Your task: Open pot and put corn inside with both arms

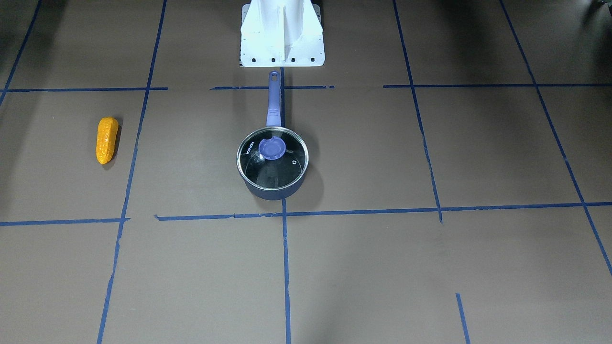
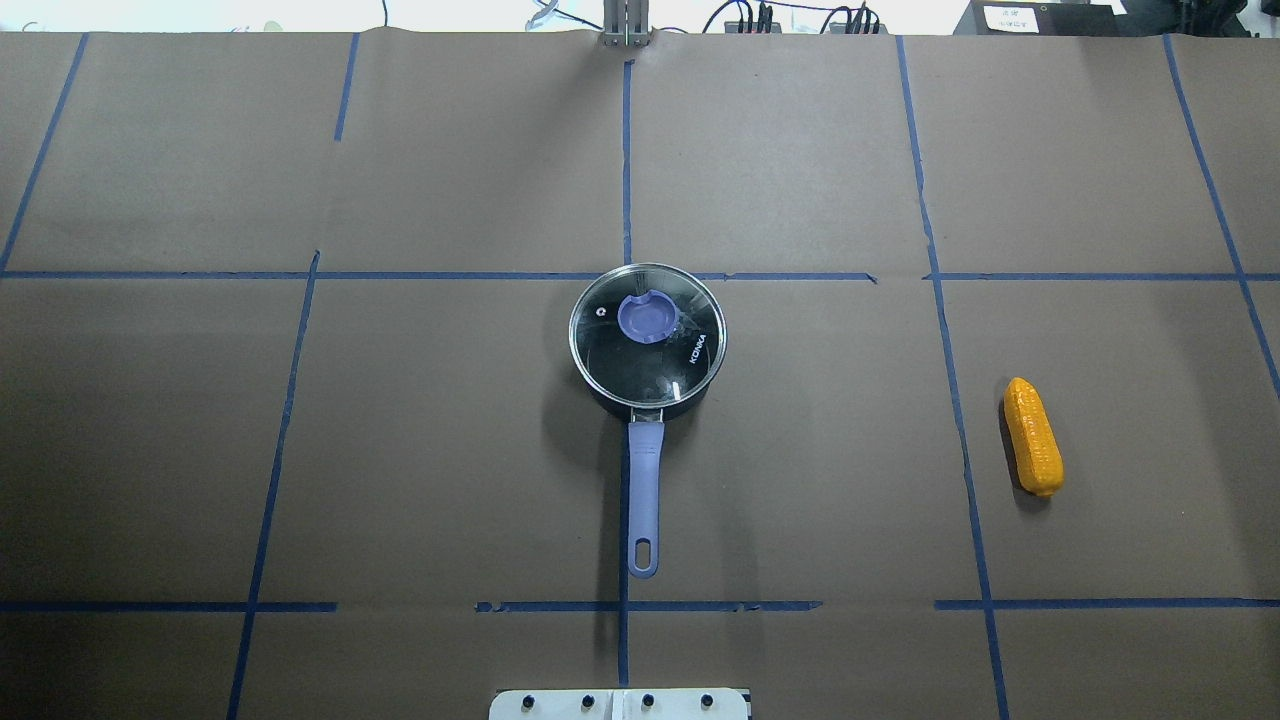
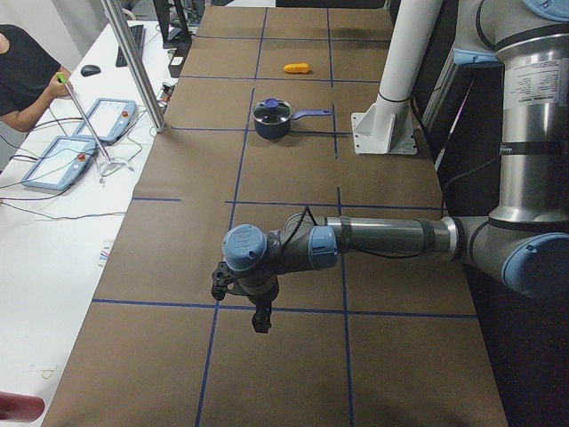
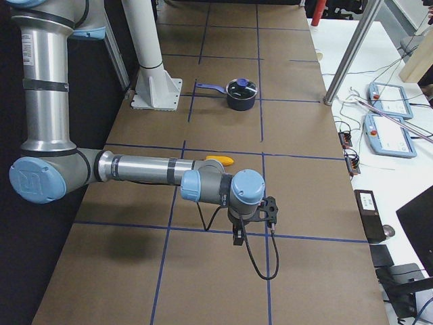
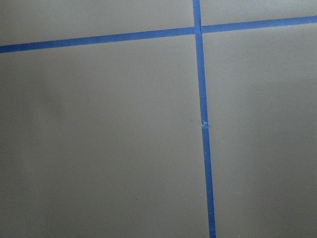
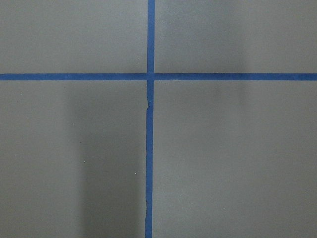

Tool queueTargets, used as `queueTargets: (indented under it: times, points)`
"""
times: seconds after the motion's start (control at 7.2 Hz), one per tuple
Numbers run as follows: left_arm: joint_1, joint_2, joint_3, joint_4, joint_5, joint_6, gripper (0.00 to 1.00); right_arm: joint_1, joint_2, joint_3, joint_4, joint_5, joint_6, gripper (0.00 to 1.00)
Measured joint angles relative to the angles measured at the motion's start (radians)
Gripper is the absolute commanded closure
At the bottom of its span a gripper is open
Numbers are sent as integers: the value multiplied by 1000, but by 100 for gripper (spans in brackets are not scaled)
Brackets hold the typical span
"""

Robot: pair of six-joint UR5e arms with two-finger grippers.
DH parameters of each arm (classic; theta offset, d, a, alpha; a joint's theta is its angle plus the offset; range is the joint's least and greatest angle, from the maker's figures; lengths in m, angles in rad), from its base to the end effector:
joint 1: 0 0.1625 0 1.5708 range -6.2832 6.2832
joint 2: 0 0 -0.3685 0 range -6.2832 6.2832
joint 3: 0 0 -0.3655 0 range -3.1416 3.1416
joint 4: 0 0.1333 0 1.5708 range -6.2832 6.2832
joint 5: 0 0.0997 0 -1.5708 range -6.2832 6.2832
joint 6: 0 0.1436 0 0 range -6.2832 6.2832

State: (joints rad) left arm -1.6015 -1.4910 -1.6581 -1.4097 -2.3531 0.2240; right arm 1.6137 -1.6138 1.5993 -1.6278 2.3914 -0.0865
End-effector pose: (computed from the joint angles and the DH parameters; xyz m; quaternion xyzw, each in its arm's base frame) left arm -0.0449 -0.4179 0.6430 -0.0221 0.3861 0.0598 0.9203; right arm 0.0472 -0.4405 0.6407 -0.0069 -0.3999 -0.0057 0.9165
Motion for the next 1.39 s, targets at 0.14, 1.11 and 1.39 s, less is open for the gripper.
queueTargets:
  times: [0.14, 1.11, 1.39]
  points:
    - [0, 0, 2, 0, 0, 1, 0, 0, 0, 1, 0, 0, 2, 0]
    - [18, -27, -55, -25, 4, -7, 0, 0, 7, 4, 0, 1, 11, 0]
    - [98, -102, -84, -6, 11, -14, 0, 0, 13, 6, 0, 0, 11, 0]
